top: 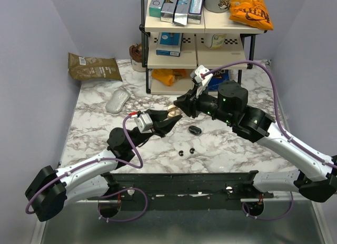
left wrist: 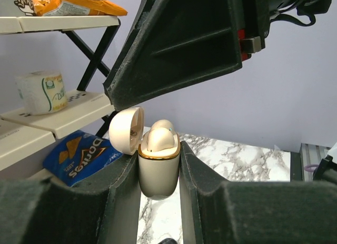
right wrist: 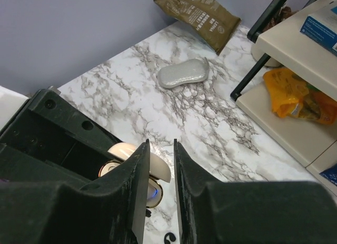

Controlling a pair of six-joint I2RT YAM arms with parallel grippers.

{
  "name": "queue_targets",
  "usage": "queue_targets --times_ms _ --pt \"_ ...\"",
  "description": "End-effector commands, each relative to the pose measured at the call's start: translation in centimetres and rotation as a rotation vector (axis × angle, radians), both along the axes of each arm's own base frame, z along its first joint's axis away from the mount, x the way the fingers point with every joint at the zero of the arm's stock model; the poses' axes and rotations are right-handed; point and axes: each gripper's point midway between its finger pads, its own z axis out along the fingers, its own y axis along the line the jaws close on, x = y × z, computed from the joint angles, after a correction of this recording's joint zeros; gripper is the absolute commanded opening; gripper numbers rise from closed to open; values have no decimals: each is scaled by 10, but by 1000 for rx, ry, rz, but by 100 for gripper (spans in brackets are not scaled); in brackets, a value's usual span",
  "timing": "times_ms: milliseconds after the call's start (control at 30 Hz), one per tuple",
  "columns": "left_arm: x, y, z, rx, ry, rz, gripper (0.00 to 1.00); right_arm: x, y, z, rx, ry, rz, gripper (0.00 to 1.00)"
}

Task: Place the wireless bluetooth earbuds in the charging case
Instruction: Close the charging case, then place the charging case at the center of the board.

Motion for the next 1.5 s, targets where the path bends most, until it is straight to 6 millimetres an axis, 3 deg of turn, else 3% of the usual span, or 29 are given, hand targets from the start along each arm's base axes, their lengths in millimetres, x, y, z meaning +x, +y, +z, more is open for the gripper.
queue_targets --times_ms 0,733,933,1033,1100,1133,1200,1233,1300,1333,1433,1467 --pt "1 3 19 -34 -46 20 0 -12 -4 -13 -24 33 44 30" --pt "7 9 27 -51 -57 71 0 -31 -11 -31 -40 75 100 20" --pt "8 8 23 -51 -42 70 0 -23 -23 -15 23 55 12 23" --pt "19 12 23 -75 18 110 0 -6 -37 -13 60 71 -133 33" --pt "44 13 -1 -37 212 172 0 9 -52 -23 82 106 -272 35" --pt "56 13 5 -41 270 187 0 15 -59 -28 88 119 -319 35" --pt "80 5 -45 51 536 188 0 18 -67 -43 82 146 -367 37" --pt "102 14 -42 40 598 220 0 20 -69 -49 77 152 -381 38" --pt "117 8 -96 109 860 180 0 20 -72 -68 44 175 -400 40" --pt "132 18 -104 88 923 189 0 20 -73 -73 33 181 -403 40" --pt "143 14 -135 29 1080 117 0 19 -79 -95 -8 209 -425 41" --pt "159 17 -165 30 1167 159 0 16 -82 -105 -26 222 -425 42"
